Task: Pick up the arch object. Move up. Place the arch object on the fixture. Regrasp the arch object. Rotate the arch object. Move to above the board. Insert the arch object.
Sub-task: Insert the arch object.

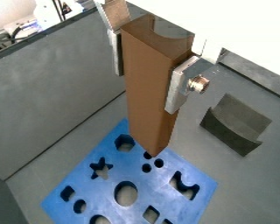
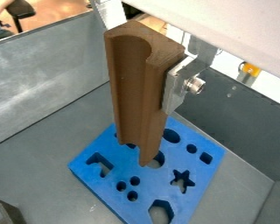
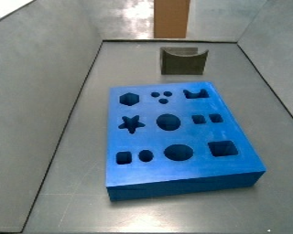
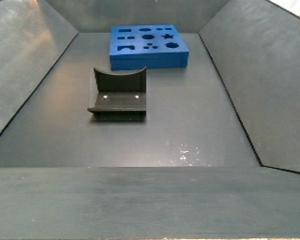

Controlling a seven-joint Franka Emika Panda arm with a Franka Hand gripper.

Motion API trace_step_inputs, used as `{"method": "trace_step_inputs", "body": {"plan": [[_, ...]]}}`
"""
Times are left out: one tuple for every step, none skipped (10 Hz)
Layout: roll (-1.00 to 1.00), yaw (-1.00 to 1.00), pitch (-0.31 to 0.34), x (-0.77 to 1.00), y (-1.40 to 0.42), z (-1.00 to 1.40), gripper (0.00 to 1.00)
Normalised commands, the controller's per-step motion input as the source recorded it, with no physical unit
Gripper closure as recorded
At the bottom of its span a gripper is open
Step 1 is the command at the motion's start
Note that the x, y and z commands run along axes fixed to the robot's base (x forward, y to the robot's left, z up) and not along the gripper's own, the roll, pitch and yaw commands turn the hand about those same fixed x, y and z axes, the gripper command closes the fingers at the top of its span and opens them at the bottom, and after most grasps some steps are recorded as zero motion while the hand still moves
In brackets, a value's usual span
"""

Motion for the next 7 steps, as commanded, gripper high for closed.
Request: {"method": "trace_step_inputs", "body": {"plan": [[0.0,0.17,-0.001,1.0,0.06,-0.11,1.0],[-0.01,0.17,-0.011,1.0,0.05,-0.14,1.0],[-0.03,0.17,-0.007,1.0,0.07,-0.18,1.0],[-0.03,0.17,-0.007,1.0,0.05,-0.19,1.0],[-0.03,0.16,-0.006,1.0,0.04,-0.19,1.0],[-0.02,0.16,-0.01,1.0,0.03,-0.17,1.0],[0.0,0.15,-0.02,1.0,0.01,-0.13,1.0]]}}
